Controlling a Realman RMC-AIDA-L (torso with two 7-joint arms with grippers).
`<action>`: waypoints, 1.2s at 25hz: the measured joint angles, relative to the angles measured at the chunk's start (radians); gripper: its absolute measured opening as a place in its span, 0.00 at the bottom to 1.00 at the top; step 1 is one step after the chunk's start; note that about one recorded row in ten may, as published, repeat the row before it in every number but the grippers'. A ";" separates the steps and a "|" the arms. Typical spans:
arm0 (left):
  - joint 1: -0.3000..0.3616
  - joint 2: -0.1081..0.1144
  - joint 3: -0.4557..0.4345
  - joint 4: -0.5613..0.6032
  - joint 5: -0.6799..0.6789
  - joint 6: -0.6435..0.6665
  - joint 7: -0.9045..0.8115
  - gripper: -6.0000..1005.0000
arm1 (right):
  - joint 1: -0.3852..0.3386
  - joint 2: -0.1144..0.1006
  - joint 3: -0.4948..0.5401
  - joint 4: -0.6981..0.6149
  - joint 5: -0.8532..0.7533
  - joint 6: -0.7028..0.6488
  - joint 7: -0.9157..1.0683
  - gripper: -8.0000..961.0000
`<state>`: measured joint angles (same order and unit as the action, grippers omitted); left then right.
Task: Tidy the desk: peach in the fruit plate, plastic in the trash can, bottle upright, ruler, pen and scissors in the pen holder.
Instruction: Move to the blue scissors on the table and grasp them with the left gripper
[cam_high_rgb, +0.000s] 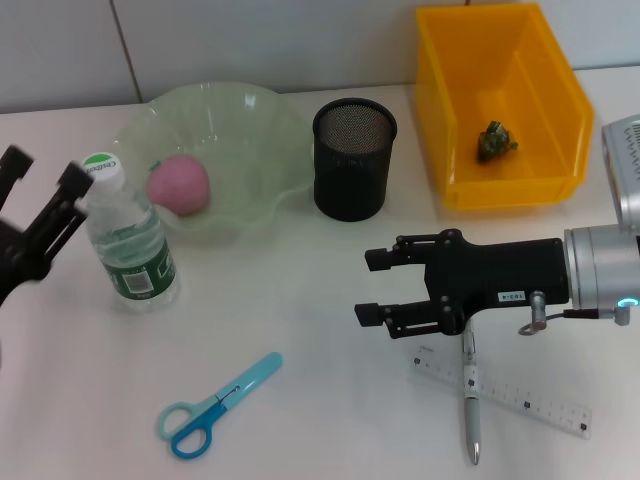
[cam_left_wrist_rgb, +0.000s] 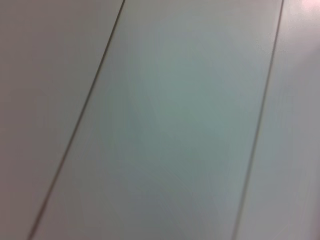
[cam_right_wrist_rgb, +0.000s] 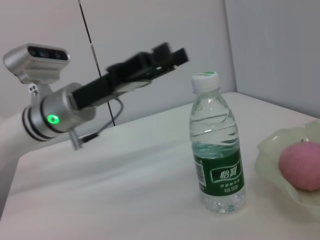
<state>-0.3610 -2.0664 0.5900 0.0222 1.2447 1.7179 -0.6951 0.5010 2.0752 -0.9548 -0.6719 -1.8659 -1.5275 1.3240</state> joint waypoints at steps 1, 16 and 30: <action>0.025 0.000 0.018 0.034 0.011 0.023 -0.058 0.86 | -0.001 0.000 0.000 0.000 0.000 0.000 0.001 0.77; 0.113 0.004 0.454 0.390 0.107 0.069 -0.416 0.85 | -0.010 -0.003 -0.001 -0.022 0.003 -0.013 0.030 0.77; 0.066 -0.004 0.524 0.886 0.421 0.009 -0.944 0.84 | -0.075 -0.049 0.004 -0.131 -0.107 -0.154 0.099 0.76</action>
<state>-0.2951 -2.0703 1.1138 0.9080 1.6662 1.7269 -1.6396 0.4256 2.0267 -0.9504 -0.8028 -1.9729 -1.6813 1.4228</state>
